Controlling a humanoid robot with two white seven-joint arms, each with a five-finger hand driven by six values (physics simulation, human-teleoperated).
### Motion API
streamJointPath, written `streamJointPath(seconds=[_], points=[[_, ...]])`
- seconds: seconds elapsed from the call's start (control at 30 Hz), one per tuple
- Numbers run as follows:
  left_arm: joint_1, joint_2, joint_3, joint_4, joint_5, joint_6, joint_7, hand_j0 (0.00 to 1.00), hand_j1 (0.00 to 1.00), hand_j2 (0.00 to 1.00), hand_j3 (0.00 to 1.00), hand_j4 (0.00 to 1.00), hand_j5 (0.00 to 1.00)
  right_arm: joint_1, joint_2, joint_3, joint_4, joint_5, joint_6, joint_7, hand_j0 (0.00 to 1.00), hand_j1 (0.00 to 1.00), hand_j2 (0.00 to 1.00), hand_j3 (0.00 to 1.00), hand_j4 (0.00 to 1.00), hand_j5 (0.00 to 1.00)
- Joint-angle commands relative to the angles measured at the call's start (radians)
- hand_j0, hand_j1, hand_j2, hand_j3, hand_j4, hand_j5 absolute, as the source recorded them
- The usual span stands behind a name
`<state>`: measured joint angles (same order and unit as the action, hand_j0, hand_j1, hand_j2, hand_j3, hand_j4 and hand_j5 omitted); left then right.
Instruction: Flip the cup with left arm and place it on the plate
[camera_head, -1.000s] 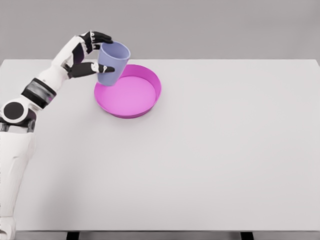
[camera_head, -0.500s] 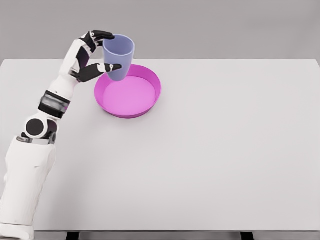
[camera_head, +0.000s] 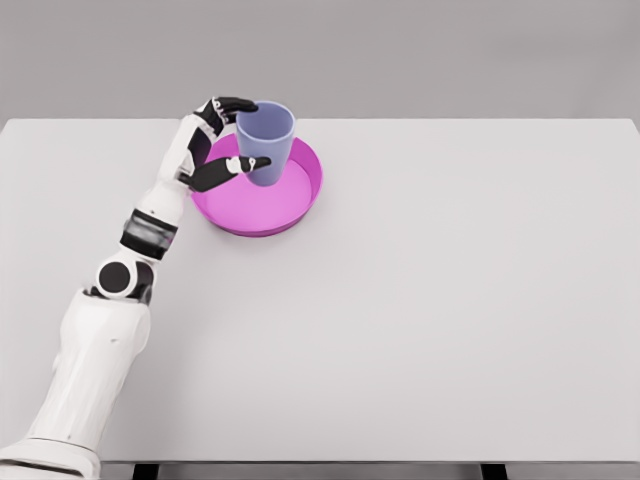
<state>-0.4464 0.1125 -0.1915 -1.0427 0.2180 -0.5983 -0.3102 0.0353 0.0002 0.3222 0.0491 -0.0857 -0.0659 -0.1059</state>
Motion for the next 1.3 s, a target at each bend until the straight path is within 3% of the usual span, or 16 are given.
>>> streamJointPath(seconds=[0.0, 0.23, 0.97, 1.03, 1.17, 1.27], points=[[0.000, -0.002, 0.000, 0.026, 0.004, -0.013, 0.000, 0.60, 0.60, 0.60, 0.60, 0.60, 0.60, 0.000, 0.000, 0.000, 0.000, 0.000, 0.000, 0.000, 1.00, 1.00, 1.00, 1.00, 1.00, 1.00], [-0.023, 0.003, 0.004, 0.107, 0.004, -0.013, 0.002, 0.61, 0.61, 0.61, 0.61, 0.61, 0.61, 0.000, 0.000, 0.000, 0.000, 0.000, 0.000, 0.000, 1.00, 1.00, 1.00, 1.00, 1.00, 1.00], [-0.031, -0.001, 0.001, 0.104, 0.001, -0.013, 0.003, 0.61, 0.61, 0.61, 0.61, 0.61, 0.61, -0.002, 0.000, 0.000, 0.000, 0.000, 0.000, 0.000, 1.00, 1.00, 1.00, 1.00, 1.00, 1.00], [-0.031, -0.002, 0.001, 0.104, 0.001, -0.013, 0.003, 0.68, 0.68, 0.68, 0.68, 0.68, 0.68, 0.000, 0.000, 0.000, 0.000, 0.000, 0.000, 0.000, 1.00, 1.00, 1.00, 1.00, 1.00, 1.00], [-0.031, -0.001, 0.001, 0.102, 0.000, -0.013, 0.003, 0.91, 0.91, 0.91, 0.91, 0.91, 0.91, 0.000, 0.000, 0.000, 0.000, 0.000, 0.000, 0.000, 1.00, 1.00, 1.00, 1.00, 1.00, 1.00], [-0.031, -0.001, 0.001, 0.101, 0.000, -0.013, 0.003, 0.98, 0.98, 0.98, 0.98, 0.98, 0.98, 0.000, 0.000, 0.000, 0.002, 0.000, 0.000, 0.000, 1.00, 1.00, 1.00, 1.00, 1.00, 1.00]])
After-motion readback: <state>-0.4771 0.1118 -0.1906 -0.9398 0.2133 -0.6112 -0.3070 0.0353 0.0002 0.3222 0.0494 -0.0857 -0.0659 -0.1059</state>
